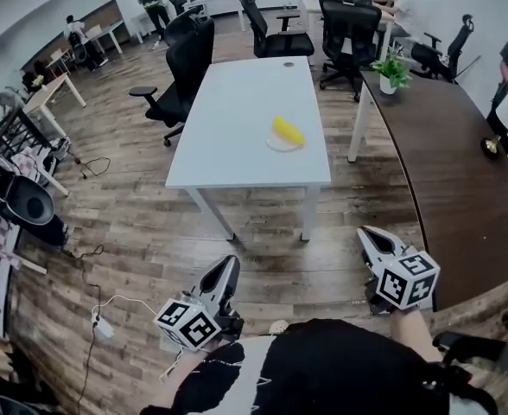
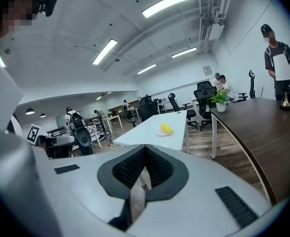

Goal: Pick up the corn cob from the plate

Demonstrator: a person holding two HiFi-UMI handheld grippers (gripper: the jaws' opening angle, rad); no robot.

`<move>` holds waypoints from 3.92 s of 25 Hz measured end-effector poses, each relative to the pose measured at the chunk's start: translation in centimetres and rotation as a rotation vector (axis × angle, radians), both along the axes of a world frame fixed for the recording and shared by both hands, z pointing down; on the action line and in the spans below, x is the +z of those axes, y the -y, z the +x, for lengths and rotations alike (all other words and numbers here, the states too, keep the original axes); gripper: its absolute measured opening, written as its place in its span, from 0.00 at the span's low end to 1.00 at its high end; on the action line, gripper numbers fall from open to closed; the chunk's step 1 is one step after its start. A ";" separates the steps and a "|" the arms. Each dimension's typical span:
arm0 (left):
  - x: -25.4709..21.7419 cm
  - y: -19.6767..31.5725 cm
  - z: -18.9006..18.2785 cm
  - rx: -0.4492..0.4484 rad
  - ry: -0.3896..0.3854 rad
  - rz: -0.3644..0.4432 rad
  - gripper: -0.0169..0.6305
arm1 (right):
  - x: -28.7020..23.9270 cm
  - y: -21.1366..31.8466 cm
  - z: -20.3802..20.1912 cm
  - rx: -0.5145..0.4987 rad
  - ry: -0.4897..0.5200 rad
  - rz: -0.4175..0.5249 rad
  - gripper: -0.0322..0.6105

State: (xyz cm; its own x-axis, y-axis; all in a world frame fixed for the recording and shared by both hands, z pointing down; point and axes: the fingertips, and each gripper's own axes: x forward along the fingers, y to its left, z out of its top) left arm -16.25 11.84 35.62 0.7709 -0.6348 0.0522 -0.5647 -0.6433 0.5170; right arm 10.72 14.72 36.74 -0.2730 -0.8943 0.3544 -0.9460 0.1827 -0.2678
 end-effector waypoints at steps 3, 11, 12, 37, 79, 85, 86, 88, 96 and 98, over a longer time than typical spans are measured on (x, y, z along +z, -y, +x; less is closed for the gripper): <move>0.0 1.9 -1.2 0.002 0.000 -0.001 0.05 | 0.1 1.8 -0.6 0.018 0.002 0.003 0.07; 0.6 5.5 -3.7 0.033 -0.010 -0.004 0.05 | 0.3 4.2 -1.6 0.059 -0.044 0.010 0.07; 0.8 5.7 -3.7 0.038 -0.011 -0.010 0.05 | 0.5 4.3 -1.5 0.064 -0.047 0.005 0.07; 1.2 10.7 -4.7 -0.019 0.009 -0.033 0.05 | 1.1 12.6 -2.4 0.005 -0.019 -0.020 0.07; 2.4 34.6 0.5 -0.279 0.064 -0.048 0.05 | 4.3 43.0 4.4 -0.168 0.025 -0.026 0.07; 3.8 35.5 0.6 -0.308 0.077 -0.089 0.05 | 6.1 45.2 4.2 -0.196 0.040 -0.061 0.07; 4.0 35.6 0.6 -0.312 0.078 -0.093 0.05 | 6.4 45.4 4.1 -0.201 0.042 -0.065 0.07; 4.4 35.8 0.6 -0.319 0.079 -0.102 0.05 | 7.0 45.9 3.9 -0.209 0.044 -0.073 0.07; 5.8 35.8 0.1 -0.349 0.090 -0.145 0.05 | 9.1 48.1 3.3 -0.227 0.052 -0.108 0.07; 6.1 35.5 -0.3 -0.362 0.097 -0.155 0.05 | 9.7 48.5 3.1 -0.232 0.054 -0.116 0.07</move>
State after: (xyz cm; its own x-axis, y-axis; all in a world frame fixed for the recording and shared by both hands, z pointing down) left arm -16.54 -23.68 41.70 0.4860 -0.8433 0.2296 -0.7911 -0.3129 0.5256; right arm 13.80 -33.74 46.42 -0.4876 -0.7596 0.4304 -0.8661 0.3586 -0.3483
